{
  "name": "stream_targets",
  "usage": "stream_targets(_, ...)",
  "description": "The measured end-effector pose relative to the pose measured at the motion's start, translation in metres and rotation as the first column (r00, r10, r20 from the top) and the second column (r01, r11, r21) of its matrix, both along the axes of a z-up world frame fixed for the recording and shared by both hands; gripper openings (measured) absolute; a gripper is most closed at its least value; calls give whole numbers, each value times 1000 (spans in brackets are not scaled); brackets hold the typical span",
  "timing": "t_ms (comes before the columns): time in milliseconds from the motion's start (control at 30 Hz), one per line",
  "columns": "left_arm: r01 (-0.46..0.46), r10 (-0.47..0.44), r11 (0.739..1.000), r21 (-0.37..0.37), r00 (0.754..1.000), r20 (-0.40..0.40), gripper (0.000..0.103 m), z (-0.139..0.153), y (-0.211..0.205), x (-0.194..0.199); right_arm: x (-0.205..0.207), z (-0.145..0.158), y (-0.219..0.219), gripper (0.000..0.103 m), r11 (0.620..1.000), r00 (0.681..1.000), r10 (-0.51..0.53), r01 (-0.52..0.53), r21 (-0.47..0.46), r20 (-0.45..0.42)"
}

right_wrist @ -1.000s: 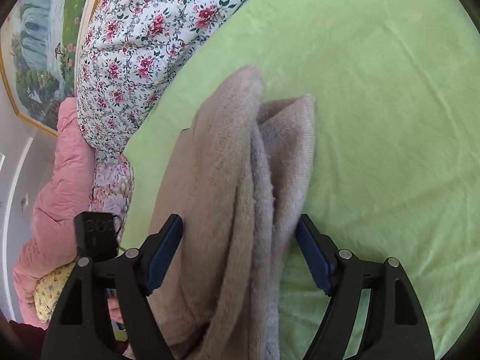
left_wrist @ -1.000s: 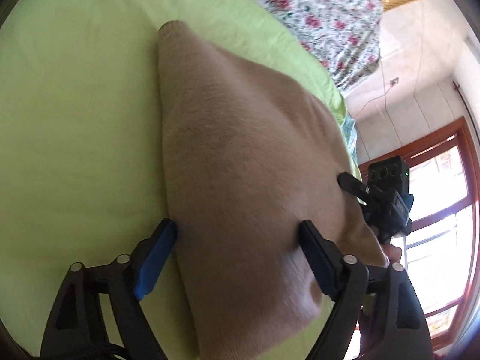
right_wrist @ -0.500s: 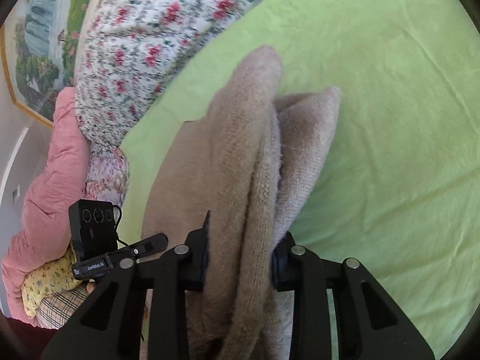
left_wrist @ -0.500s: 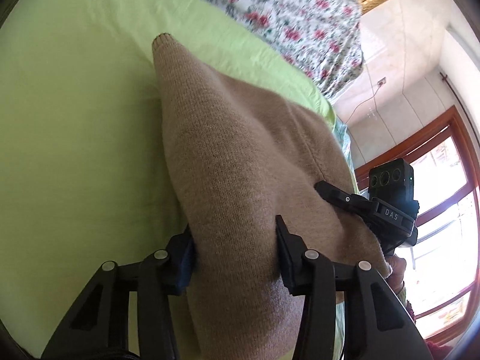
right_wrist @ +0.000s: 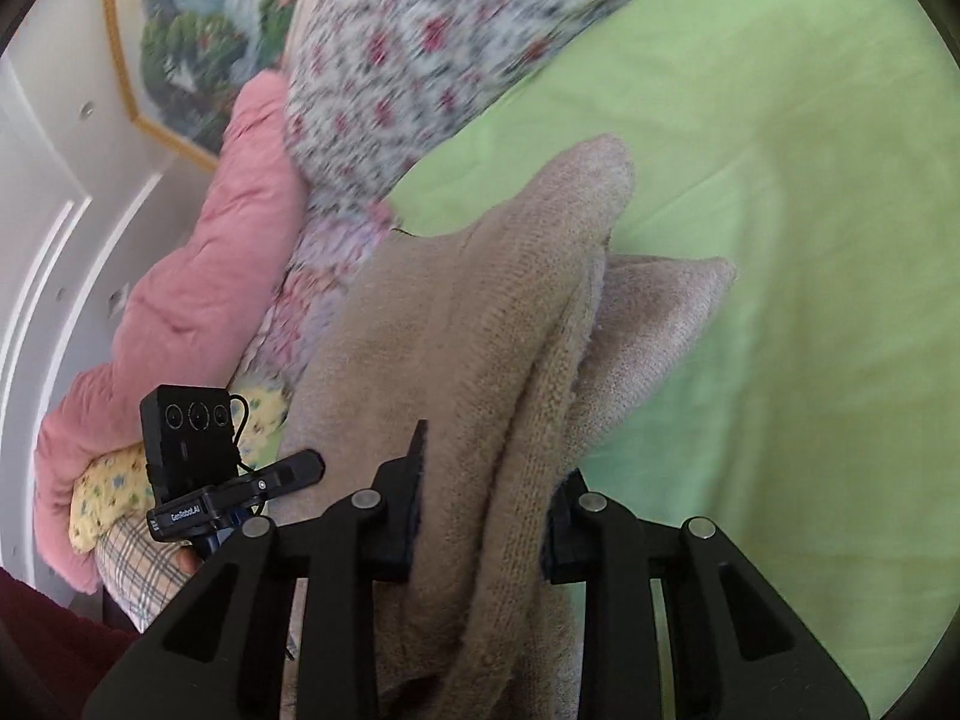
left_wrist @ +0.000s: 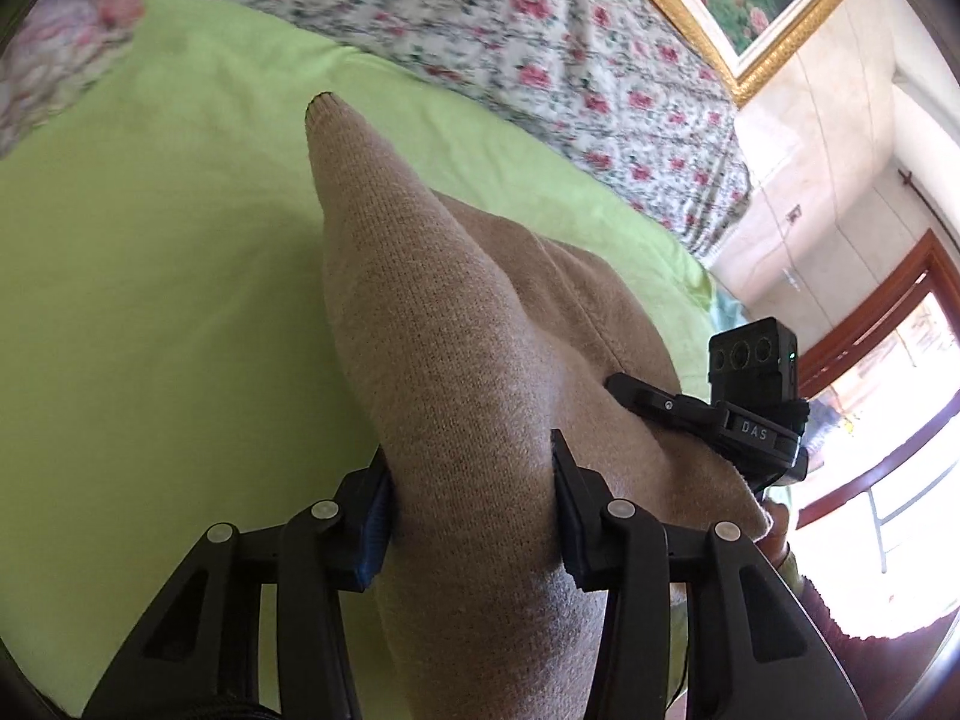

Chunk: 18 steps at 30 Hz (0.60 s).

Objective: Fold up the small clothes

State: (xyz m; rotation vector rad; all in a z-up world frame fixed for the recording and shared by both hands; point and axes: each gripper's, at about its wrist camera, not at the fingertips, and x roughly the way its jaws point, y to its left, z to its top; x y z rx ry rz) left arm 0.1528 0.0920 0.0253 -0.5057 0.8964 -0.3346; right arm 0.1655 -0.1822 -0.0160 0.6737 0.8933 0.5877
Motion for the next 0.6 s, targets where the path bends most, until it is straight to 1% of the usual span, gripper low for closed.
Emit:
stream_targets(100,-28,29,999,15,998,-51,46,-21,15,-9,1,-12,22,30,999,999,35,-36,-34,-21)
stream_targets(133,-32,34,999,27,997,-68,46,-28,16,-10,1,-19,29,30,997,998,44,-46,-59,-39)
stream_targets(167,-34,37,999,37,996,-80,49,-36,19,-13,1,-23,32,30,996,998,45,-49,-80,-49)
stream_targets(200,-36,38,999,34,996,-76,56,-39,19,-16,0,-29,34,30,994,998,39,-45,-103,-57)
stream_targets(267,-38,41,999,28,996,-82,63,-45,19,-18,-2,-34,30,32,995,997,27,-34,-92,-69)
stream_targets(300,-39,41,999,27,996,-84,63,-45,19,-17,-3,-36,25,34,997,996,18,-25,-78,-83)
stream_targets(367,-37,39,999,24,995,-86,65,-44,22,-20,-4,-37,20,42,996,994,-2,-7,-85,-109)
stream_targets(400,-37,40,999,32,995,-91,68,-43,23,-20,-5,-35,17,47,995,993,-9,-3,-97,-118)
stream_targets(433,-38,41,999,37,995,-92,68,-41,24,-20,-6,-31,15,49,994,993,-17,3,-113,-120)
stream_targets(500,-49,54,997,56,995,-86,68,-33,23,-14,-11,-19,8,59,984,994,-55,37,-173,-99)
stream_targets(600,-87,94,991,100,993,-68,70,-22,32,-4,-12,3,-5,60,971,993,-111,100,-218,-39)
